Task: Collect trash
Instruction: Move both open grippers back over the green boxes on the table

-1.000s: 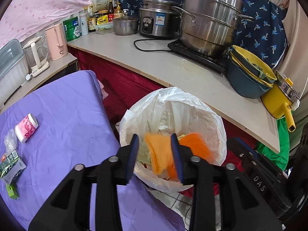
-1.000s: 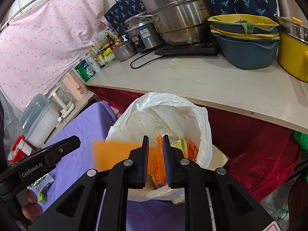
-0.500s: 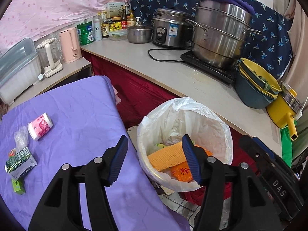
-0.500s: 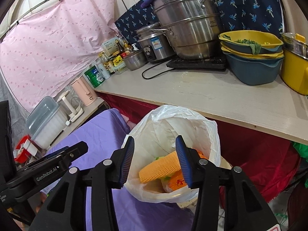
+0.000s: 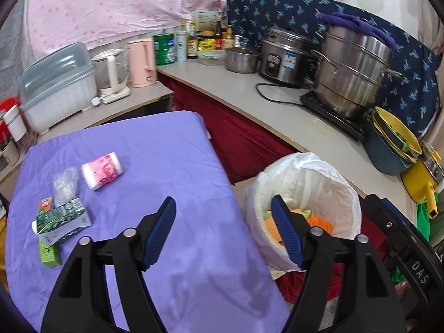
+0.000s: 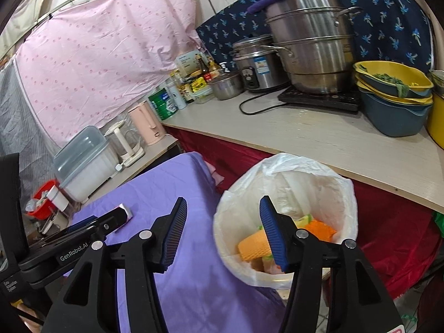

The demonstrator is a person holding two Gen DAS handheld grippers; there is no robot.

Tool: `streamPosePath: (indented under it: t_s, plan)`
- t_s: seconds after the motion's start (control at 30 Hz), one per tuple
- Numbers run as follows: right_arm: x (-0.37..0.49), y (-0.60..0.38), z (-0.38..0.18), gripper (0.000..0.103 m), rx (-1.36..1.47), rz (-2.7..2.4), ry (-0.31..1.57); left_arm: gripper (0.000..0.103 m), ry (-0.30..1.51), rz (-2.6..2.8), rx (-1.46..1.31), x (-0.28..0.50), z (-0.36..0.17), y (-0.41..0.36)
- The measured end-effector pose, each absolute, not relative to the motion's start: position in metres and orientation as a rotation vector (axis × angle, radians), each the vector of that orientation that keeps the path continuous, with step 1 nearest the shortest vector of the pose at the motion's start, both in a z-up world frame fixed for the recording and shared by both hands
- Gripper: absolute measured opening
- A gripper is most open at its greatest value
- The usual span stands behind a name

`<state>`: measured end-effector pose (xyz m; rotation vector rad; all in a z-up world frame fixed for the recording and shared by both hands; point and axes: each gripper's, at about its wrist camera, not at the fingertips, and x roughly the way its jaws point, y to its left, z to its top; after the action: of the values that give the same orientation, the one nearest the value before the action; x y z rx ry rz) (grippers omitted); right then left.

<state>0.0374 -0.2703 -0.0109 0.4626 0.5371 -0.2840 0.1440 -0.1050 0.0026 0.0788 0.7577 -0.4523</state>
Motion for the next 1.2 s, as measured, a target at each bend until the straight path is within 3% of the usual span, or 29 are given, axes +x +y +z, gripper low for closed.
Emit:
streamPosePath:
  t_s: [0.5, 0.77, 1.2]
  plan:
    - [0.085, -0.171, -0.010, 0.057, 0.397, -0.126, 0.591, 0.082, 0.780, -0.181, -0.040, 0.162, -0.005, 0.047]
    - [0.110, -0.116, -0.022, 0.057, 0.375, -0.040, 0.638, 0.083, 0.838, -0.053, -0.116, 0.169, -0.032, 0.128]
    - [0.147, -0.054, -0.056, 0.057, 0.349, 0.031, 0.734, 0.083, 0.939, 0.017, -0.151, 0.185, -0.083, 0.184]
